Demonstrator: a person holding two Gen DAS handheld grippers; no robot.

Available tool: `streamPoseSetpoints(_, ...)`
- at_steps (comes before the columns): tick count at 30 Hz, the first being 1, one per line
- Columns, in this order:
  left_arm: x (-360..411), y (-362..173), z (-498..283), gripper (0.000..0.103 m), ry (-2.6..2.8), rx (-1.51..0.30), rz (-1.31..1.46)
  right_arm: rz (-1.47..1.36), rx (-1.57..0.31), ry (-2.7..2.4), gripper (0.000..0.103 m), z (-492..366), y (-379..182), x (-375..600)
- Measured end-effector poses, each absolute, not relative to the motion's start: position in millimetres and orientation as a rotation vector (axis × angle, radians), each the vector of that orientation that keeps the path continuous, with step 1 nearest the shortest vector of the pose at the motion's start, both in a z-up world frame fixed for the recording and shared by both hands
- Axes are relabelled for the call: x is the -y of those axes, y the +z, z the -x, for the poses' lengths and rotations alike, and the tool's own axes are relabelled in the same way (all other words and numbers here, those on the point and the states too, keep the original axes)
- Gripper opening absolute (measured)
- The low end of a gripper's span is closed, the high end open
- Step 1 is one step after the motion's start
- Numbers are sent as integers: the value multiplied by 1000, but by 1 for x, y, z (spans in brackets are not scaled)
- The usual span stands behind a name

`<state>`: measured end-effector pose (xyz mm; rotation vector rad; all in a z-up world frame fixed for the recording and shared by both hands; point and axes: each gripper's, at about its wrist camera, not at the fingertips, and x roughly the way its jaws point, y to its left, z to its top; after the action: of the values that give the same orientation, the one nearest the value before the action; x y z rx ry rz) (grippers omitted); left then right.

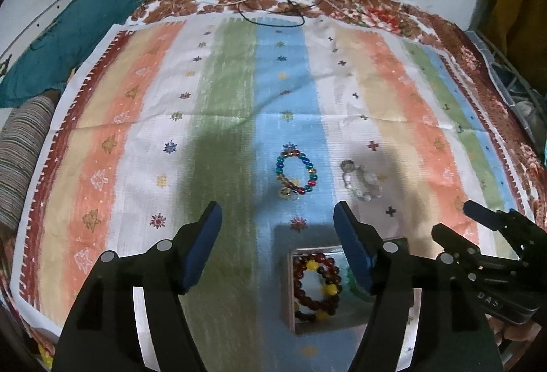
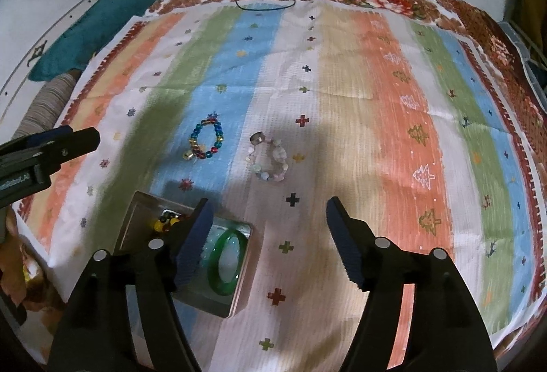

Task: Organize jewelry
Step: 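Move both open tools toward the white stone bracelet and multicolour bead bracelet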

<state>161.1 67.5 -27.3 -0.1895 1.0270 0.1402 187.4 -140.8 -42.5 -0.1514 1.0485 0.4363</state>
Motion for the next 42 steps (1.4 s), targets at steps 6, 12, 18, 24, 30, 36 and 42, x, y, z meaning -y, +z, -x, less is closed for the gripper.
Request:
streamPoseSetpoints(6,-71,-36,-170,68,127,-1057,203,176,-1059,422,71,-198,-51,136)
streamPoseSetpoints(12,-67,-51,-186,68,125,-1095,177,187,-1073,415,74,-209,-57,134)
streamPoseSetpoints(18,-63,-63,-200,68,118,-1128,147,188,-1076,405,74,-221,-63,132)
streamPoseSetpoints(24,-59,-79,-212,68,120,-1170,110,200,-1088,389,75,-234,-72,129)
streamPoseSetpoints(30,-58,-89,-222,68,120,-1198,85,189,-1117,396,76,-246,-82,128)
streamPoseSetpoints(36,-57,-100,-230,68,119,-1222,75,208,-1121,388,78,-252,-89,125)
streamPoseSetpoints(42,-56,-116,-239,68,128,-1258,58,189,-1161,391,78,-261,-101,123)
